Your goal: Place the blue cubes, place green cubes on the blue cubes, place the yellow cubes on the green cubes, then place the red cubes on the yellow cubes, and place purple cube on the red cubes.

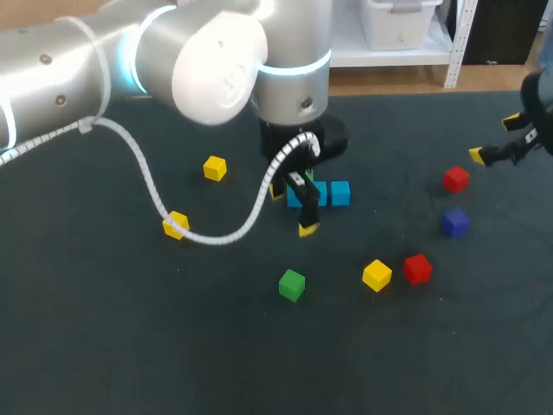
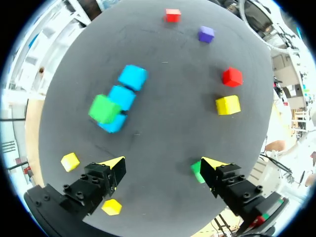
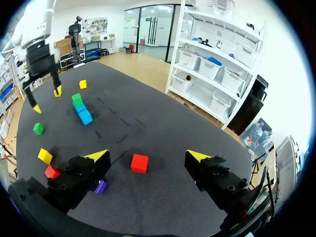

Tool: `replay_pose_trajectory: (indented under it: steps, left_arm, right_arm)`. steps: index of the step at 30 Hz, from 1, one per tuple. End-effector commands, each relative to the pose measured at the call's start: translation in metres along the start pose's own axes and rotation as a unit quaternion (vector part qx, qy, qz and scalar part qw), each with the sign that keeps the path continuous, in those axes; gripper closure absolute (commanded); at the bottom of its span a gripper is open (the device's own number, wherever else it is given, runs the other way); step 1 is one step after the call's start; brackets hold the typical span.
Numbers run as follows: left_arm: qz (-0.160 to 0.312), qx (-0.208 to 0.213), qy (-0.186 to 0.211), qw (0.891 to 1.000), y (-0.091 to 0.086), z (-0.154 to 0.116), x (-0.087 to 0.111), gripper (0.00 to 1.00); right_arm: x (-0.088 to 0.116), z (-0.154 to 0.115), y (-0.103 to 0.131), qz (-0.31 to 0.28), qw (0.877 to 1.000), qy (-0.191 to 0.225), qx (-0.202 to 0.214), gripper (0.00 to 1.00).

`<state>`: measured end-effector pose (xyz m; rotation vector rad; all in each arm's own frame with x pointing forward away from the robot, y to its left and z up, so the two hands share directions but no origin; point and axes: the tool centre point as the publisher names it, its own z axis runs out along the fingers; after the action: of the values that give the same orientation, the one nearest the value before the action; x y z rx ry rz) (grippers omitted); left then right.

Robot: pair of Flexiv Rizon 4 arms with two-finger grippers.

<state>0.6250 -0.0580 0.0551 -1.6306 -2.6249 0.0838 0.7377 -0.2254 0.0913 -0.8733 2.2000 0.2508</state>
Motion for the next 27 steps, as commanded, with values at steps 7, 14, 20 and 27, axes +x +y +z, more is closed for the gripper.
replay_pose_trajectory:
  steps: [7, 14, 20, 27]
  left_arm:
    - [-0.046, -0.023, 0.017, 0.999, -0.028, 0.014, 0.028, 0.0]
    - [-0.05, 0.003, 0.01, 0.999, -0.039, 0.029, 0.036, 0.0]
    - [-0.056, 0.006, 0.014, 0.998, -0.035, 0.031, 0.04, 0.0]
    - [-0.048, 0.032, 0.006, 0.998, -0.039, 0.04, 0.035, 0.0]
  right_arm:
    - [0.0, 0.0, 0.0, 0.0, 1.0, 0.0, 0.002, 0.0]
    - [0.0, 0.0, 0.0, 0.0, 1.0, 0.0, 0.002, 0.0]
    - [0.0, 0.0, 0.0, 0.0, 1.0, 0.0, 0.002, 0.0]
    - [0.0, 0.0, 0.0, 0.0, 1.0, 0.0, 0.002, 0.0]
